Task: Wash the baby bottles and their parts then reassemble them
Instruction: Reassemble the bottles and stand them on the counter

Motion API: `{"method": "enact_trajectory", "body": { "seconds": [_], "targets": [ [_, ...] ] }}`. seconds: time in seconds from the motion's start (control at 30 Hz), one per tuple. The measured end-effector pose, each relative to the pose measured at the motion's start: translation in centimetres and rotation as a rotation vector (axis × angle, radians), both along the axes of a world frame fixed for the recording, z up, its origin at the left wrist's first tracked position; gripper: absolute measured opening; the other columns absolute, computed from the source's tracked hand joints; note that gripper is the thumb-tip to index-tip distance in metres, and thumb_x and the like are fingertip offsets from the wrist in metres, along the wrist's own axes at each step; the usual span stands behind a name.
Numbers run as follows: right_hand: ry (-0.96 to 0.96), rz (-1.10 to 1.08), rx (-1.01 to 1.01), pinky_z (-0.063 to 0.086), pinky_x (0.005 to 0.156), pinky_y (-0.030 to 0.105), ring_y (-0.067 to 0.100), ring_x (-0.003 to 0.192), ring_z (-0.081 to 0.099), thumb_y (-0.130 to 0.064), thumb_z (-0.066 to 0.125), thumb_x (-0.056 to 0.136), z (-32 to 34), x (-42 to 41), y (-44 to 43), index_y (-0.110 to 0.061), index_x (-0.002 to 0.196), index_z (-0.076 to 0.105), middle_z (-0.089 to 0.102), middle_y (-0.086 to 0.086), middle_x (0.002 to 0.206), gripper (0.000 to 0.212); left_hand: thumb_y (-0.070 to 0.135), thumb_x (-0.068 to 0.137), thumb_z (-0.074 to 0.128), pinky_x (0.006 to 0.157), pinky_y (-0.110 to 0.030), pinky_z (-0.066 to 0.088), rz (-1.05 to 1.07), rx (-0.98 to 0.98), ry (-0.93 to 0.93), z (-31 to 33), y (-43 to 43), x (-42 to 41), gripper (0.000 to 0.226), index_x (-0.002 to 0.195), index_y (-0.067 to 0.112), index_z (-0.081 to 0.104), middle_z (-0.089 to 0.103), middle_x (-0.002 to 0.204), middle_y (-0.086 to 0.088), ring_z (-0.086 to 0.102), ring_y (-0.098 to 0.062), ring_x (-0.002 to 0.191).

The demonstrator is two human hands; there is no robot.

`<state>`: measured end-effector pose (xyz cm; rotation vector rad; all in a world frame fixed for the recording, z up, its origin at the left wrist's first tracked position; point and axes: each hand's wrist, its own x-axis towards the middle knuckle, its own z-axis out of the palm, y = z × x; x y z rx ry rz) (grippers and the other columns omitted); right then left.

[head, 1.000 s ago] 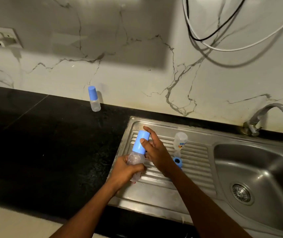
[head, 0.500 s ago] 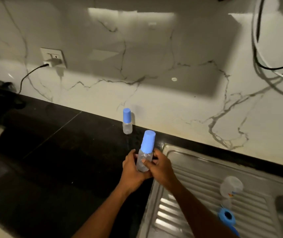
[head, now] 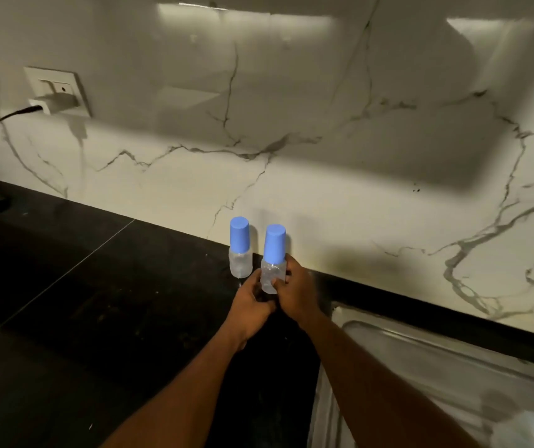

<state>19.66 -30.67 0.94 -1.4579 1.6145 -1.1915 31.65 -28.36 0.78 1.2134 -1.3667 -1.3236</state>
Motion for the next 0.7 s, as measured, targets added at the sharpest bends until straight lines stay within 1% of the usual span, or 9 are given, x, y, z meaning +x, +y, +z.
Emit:
{"method": "enact_trajectory", "body": {
  "seconds": [0.07, 0.13, 0.2, 0.27, 0.33, 0.43, 0.53, 0.6, 0.7],
  "targets": [
    [-0.016, -0.017, -0.031, 0.05, 0.071, 0.015, 0.024, 0.09, 0.068, -0.007, 0.058, 0.093, -1.1, 0.2, -0.6, -0.009, 0.108, 0.063, 0.071, 0.008, 0.095, 0.015, -0.021, 0.081, 0.055, 0.098, -0.03, 0.054, 0.009, 0.0, 0.003, -0.9, -1.0, -0.2, 0.066, 0.123, 0.03, 0.06, 0.071, 0.12, 0.003, 0.067, -0.009, 0.112],
    [-0.027, -0.023, -0.058, 0.055, 0.076, 0.027, 0.017, 0.088, 0.068, -0.009, 0.058, 0.091, -2.0, 0.0, -1.3, -0.021, 0.103, 0.063, 0.071, 0.001, 0.094, 0.018, -0.021, 0.081, 0.054, 0.098, -0.027, 0.053, 0.014, -0.002, -0.004, -1.8, -1.9, -0.4, 0.068, 0.122, 0.033, 0.058, 0.07, 0.121, 0.006, 0.066, -0.006, 0.113],
    [-0.003, -0.035, -0.075, 0.056, 0.078, 0.03, 0.012, 0.087, 0.068, -0.01, 0.058, 0.09, -2.6, -0.2, -1.8, -0.029, 0.101, 0.059, 0.07, -0.004, 0.093, 0.022, -0.019, 0.081, 0.054, 0.097, -0.026, 0.052, 0.017, -0.005, -0.023, -2.2, -2.4, -0.6, 0.07, 0.126, 0.034, 0.056, 0.069, 0.121, 0.009, 0.064, -0.004, 0.114],
    [0.011, -0.038, -0.09, 0.056, 0.079, 0.03, 0.011, 0.089, 0.067, -0.01, 0.058, 0.09, -2.7, -0.2, -2.1, -0.029, 0.104, 0.058, 0.07, -0.005, 0.096, 0.023, -0.019, 0.081, 0.053, 0.092, -0.02, 0.052, 0.038, -0.015, -0.042, -2.4, -2.5, -0.9, 0.07, 0.121, 0.038, 0.057, 0.071, 0.113, 0.015, 0.065, 0.003, 0.107],
    [0.011, -0.037, -0.078, 0.056, 0.082, 0.033, 0.012, 0.091, 0.067, -0.008, 0.059, 0.09, -2.9, -0.3, -2.3, -0.024, 0.112, 0.06, 0.069, -0.006, 0.1, 0.027, -0.019, 0.08, 0.053, 0.087, -0.017, 0.052, 0.056, -0.023, -0.058, -2.6, -2.4, -1.0, 0.069, 0.112, 0.042, 0.059, 0.072, 0.105, 0.017, 0.067, 0.003, 0.101],
    [0.005, -0.041, -0.01, 0.056, 0.092, 0.041, 0.016, 0.101, 0.066, -0.005, 0.062, 0.088, -3.2, -0.6, -2.2, -0.021, 0.129, 0.056, 0.069, -0.001, 0.112, 0.044, -0.01, 0.08, 0.061, 0.091, -0.022, 0.053, 0.073, -0.029, -0.107, -3.0, -1.7, -1.1, 0.06, 0.114, 0.04, 0.061, 0.072, 0.108, 0.013, 0.068, -0.006, 0.104],
    [-0.005, -0.082, 0.09, 0.049, 0.103, 0.042, 0.021, 0.118, 0.06, -0.006, 0.068, 0.088, -3.2, -1.2, -1.0, -0.018, 0.148, 0.042, 0.062, 0.006, 0.13, 0.067, -0.006, 0.084, 0.063, 0.08, -0.009, 0.049, 0.18, -0.039, -0.207, -2.4, 0.3, -1.7, 0.046, 0.108, 0.031, 0.055, 0.066, 0.097, 0.018, 0.064, 0.007, 0.092],
    [0.082, -0.086, 0.111, 0.046, 0.106, 0.039, 0.022, 0.122, 0.057, -0.007, 0.07, 0.087, -2.7, -2.3, 0.6, -0.015, 0.148, 0.041, 0.058, 0.007, 0.134, 0.068, -0.005, 0.085, 0.064, 0.08, -0.014, 0.052, 0.232, -0.082, -0.324, -1.7, 2.3, -2.5, 0.037, 0.103, 0.026, 0.056, 0.062, 0.094, 0.015, 0.062, 0.004, 0.086],
    [0.292, 0.016, 0.065, 0.044, 0.107, 0.039, 0.025, 0.126, 0.055, -0.011, 0.07, 0.086, -1.6, -5.4, 3.8, -0.011, 0.146, 0.045, 0.057, 0.011, 0.137, 0.065, 0.003, 0.083, 0.065, 0.079, -0.026, 0.053, 0.124, -0.158, -0.481, -1.4, 5.8, -4.3, 0.024, 0.098, 0.02, 0.062, 0.062, 0.092, 0.006, 0.061, -0.006, 0.083]
  ]
}}
